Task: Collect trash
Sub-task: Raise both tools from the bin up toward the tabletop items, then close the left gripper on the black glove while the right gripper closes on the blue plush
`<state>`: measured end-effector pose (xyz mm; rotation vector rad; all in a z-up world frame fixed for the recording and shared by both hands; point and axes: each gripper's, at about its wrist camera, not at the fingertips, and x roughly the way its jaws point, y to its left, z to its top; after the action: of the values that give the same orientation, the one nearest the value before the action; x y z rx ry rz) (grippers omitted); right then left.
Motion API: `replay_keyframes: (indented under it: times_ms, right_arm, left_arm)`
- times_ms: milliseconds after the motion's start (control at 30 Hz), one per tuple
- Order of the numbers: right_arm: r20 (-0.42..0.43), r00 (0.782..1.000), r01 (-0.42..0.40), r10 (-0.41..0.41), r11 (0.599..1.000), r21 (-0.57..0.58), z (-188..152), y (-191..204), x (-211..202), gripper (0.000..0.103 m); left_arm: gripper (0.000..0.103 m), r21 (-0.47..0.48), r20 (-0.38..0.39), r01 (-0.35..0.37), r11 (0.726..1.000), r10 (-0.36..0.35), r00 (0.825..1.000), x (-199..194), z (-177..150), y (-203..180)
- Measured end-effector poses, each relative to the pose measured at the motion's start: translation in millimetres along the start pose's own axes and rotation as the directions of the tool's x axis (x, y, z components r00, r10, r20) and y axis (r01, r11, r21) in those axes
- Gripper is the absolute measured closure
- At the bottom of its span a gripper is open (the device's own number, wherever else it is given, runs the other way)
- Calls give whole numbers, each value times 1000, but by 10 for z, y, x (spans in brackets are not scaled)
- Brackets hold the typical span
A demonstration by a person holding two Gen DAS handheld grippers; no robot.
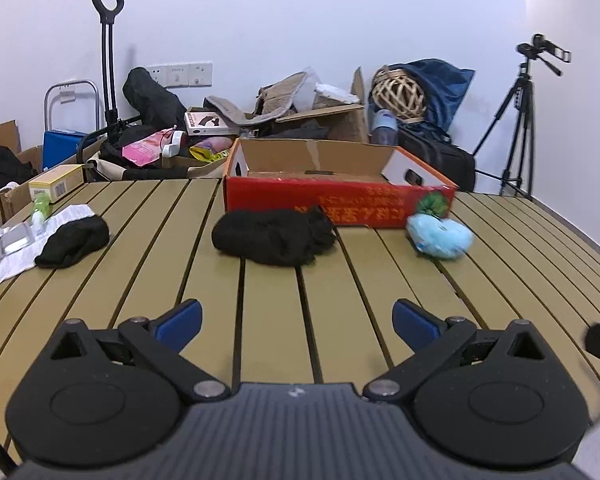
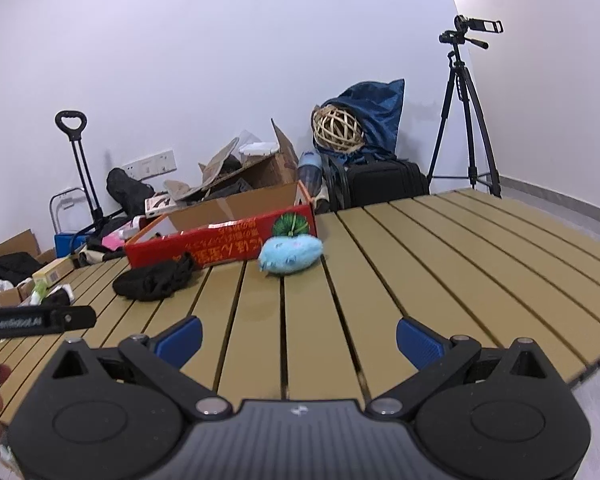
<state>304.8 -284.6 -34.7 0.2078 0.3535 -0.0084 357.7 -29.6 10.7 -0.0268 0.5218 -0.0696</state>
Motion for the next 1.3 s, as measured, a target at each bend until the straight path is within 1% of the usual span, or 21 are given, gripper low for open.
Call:
replay_keyframes:
  times_ms: [167, 367, 433, 533, 633, 733, 933, 1000, 1067, 1100, 1133, 1167, 1233, 1267, 1300]
  right_arm:
    - [27, 1000, 16, -16, 1000, -6, 166, -17, 260, 0]
    - [41, 998, 51, -50, 998, -21, 336, -44, 596, 0]
    - [35, 998, 54, -54, 998, -17, 370, -55, 703, 0]
    - [25, 998, 62, -61, 998, -16, 396, -73, 843, 0]
    - [19, 997, 73, -72, 997, -25, 402, -81, 942, 0]
    - [14, 997, 79, -79, 996, -32, 407, -81, 1015, 0]
    - [13, 996, 86, -86, 996, -36, 427, -43, 1096, 0]
    - [12, 996, 91, -91, 995, -44, 432, -16, 1119, 0]
    - [11, 996, 92, -91, 995, -50, 444, 26, 1137, 0]
    - [10, 996, 91, -91, 995, -52, 455, 43, 1148, 0]
    - [10, 996, 91, -91, 994, -53, 468, 65, 1157, 0]
    - [11, 996, 93, -92, 994, -54, 483, 83, 1163, 0]
    - [16, 995, 96, -95, 994, -61, 509, 128, 1169, 0]
    - [19, 995, 98, -97, 993, -64, 517, 145, 1169, 0]
    - [21, 995, 101, -100, 993, -67, 524, 164, 1175, 0]
  left_arm:
    - [0, 16, -40, -30, 999, 30, 999, 563, 309, 47]
    - [0, 18, -113, -56, 998, 58, 992, 1254, 495, 108]
    - [0, 2, -141, -81, 997, 81, 987, 1488, 540, 142]
    - [0, -49, -165, -94, 994, 85, 983, 1736, 614, 250]
    - [0, -89, -184, -90, 992, 72, 980, 1883, 659, 347]
    - [0, -101, -190, -79, 992, 58, 980, 1959, 645, 395]
    - [0, -60, -199, -65, 996, 51, 979, 2017, 580, 368]
    - [1, -29, -196, -61, 998, 54, 979, 2010, 554, 322]
    - [5, 14, -192, -75, 997, 76, 978, 2003, 533, 253]
    - [9, 30, -184, -78, 997, 82, 979, 1992, 524, 232]
    - [15, 33, -181, -71, 997, 75, 981, 1976, 523, 222]
    - [19, 32, -179, -64, 997, 69, 981, 1962, 525, 221]
    - [36, 33, -174, -57, 998, 62, 983, 1928, 528, 216]
    - [43, 36, -171, -58, 998, 63, 983, 1912, 526, 211]
    - [51, 43, -170, -54, 998, 60, 984, 1899, 522, 202]
